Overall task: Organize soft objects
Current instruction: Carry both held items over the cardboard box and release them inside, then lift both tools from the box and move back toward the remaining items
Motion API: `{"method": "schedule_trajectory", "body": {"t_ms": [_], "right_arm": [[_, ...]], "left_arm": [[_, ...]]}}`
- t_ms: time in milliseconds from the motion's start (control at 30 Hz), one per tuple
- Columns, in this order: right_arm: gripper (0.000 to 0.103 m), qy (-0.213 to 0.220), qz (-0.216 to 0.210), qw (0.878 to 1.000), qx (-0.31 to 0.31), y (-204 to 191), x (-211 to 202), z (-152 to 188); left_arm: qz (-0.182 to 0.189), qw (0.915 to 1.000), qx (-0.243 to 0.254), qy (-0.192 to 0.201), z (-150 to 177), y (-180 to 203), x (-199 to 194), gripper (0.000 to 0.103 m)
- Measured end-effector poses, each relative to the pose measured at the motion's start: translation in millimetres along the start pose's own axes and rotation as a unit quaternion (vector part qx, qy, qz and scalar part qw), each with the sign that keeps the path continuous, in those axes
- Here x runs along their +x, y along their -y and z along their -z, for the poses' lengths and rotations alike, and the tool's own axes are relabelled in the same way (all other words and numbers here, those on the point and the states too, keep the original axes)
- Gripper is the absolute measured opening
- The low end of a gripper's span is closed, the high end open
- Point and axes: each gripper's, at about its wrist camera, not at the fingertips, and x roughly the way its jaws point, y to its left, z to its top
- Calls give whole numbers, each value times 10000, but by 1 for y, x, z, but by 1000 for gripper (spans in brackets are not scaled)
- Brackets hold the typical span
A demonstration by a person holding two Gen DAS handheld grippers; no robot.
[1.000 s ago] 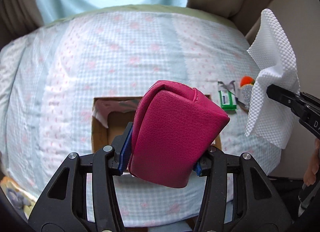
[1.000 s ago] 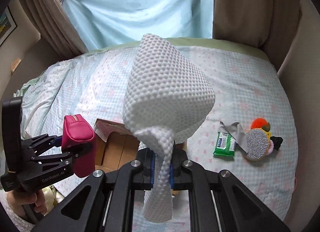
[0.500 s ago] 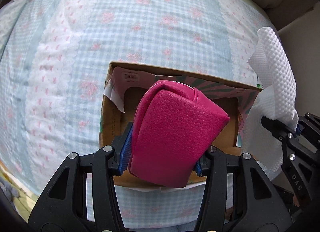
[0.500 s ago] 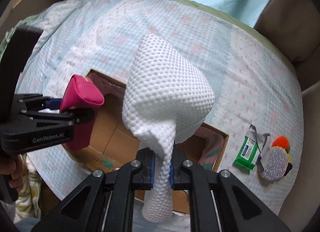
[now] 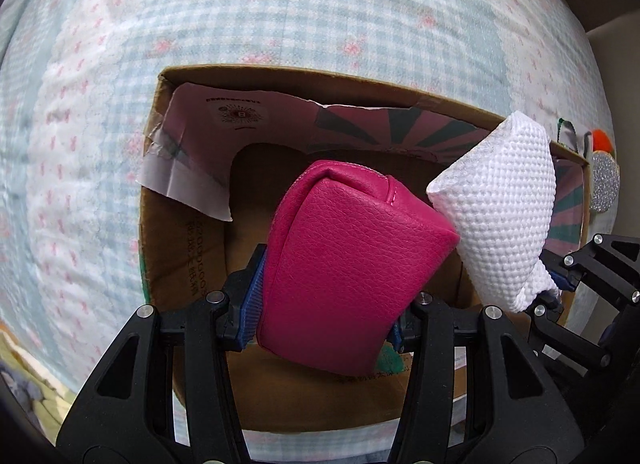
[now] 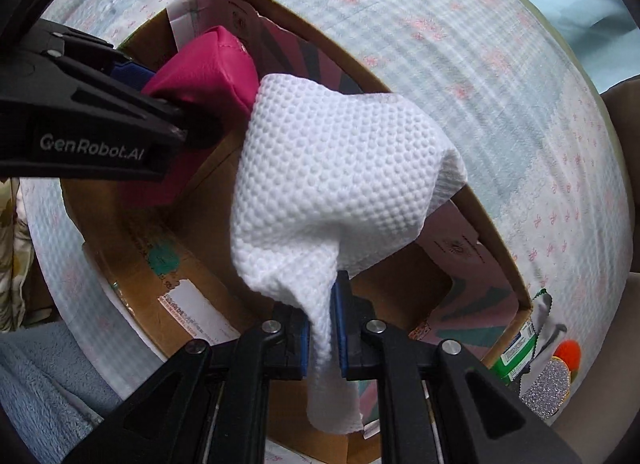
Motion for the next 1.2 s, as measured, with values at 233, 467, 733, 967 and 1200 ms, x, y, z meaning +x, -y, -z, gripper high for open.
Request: {"method": "schedule_trajectory", "body": {"t_ms": [233,467,733,967,1200], "right_arm": [[102,140,-354,9982,462,12,15,7],[103,67,-449,9981,422,5,28,20],[103,216,-470,9966,635,3,27,32],[103,403,-382,9944,903,6,10,41],[103,980,-151,9841,1471,0,-66,58]], "left_arm": [[13,9998,196,-21,-3,10,7,103],[-126,9990,434,4,-4,24,8,103],[-216,9989,415,52,2,25,-4,103],[-239,9987,424,144,18,19,-22,103],[-208,9971,496,531,40,21,-77,103]]}}
